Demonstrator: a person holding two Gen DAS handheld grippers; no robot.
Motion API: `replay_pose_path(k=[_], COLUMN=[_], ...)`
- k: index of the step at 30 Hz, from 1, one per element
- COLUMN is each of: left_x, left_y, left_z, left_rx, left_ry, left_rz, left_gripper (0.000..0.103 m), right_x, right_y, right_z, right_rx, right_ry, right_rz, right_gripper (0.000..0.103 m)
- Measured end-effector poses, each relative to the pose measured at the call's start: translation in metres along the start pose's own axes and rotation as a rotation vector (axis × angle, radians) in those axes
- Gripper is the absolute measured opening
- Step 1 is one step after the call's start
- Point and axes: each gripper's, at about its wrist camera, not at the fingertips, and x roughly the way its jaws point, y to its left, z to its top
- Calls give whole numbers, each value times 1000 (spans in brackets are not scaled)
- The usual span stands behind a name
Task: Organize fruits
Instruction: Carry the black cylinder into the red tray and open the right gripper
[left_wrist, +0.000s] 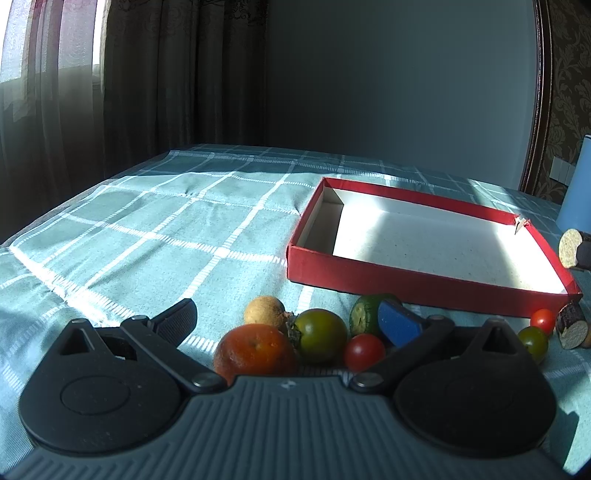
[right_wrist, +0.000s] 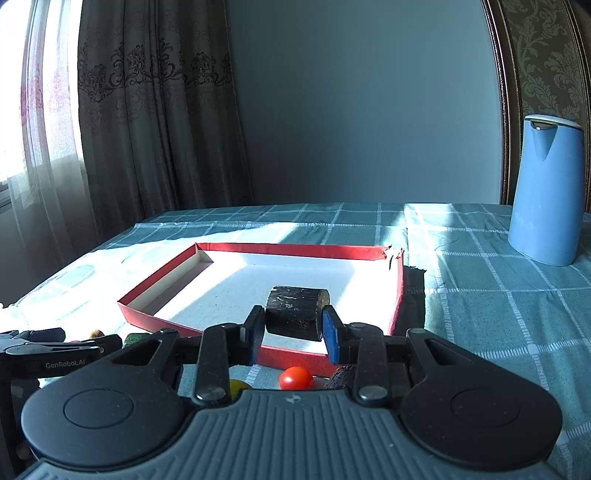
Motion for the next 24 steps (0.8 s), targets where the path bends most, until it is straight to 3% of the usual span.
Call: replay_pose_path(k=[11, 16, 18, 20, 24], left_x=[1, -2, -3, -6, -19], left_y=[0, 6, 12, 18, 22], left_z=[1, 1, 2, 0, -11], left_rx=[-4, -26, -54, -63, 8], left_ry=[2, -3, 2, 20, 23], left_rz=[1, -8, -32, -48, -100], left_gripper=[103, 103, 103, 103, 103], right_x=[67, 51, 33, 16, -10], right_y=[-24, -31, -32, -35, -45], right_z=[-10, -13, -15, -21, -41], right_rx=[-44, -2, 9, 16, 50], right_ry=[157, 114, 63, 25, 5], right_rz=[-99, -94, -96, -127, -127], right_gripper=[34, 37, 47, 71, 71])
